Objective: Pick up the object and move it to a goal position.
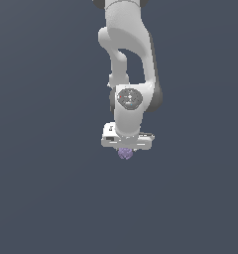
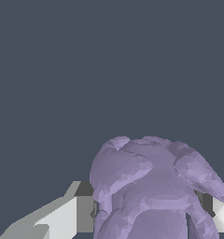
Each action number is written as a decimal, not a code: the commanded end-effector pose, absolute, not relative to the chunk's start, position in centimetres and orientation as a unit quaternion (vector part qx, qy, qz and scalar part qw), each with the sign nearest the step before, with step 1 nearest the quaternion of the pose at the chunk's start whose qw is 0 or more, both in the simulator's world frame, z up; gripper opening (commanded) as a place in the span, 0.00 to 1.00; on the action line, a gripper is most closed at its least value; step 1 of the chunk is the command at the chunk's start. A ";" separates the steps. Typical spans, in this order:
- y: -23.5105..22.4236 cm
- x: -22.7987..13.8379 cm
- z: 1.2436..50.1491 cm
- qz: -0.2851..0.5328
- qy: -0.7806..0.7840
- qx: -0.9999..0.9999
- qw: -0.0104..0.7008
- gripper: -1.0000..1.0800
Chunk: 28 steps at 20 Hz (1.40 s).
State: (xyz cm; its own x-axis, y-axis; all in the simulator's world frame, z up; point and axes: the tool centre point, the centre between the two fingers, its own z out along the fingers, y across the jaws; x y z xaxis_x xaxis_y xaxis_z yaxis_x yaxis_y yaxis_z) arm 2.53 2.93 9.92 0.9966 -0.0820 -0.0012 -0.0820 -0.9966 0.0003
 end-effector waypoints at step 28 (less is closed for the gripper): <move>2.2 -11.8 30.0 0.000 -0.041 0.999 0.000 0.00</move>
State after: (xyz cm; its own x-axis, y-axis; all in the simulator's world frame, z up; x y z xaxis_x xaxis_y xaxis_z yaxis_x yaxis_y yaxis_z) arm -11.20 2.18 29.24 0.9966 -0.0823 0.0008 -0.0823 -0.9966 0.0001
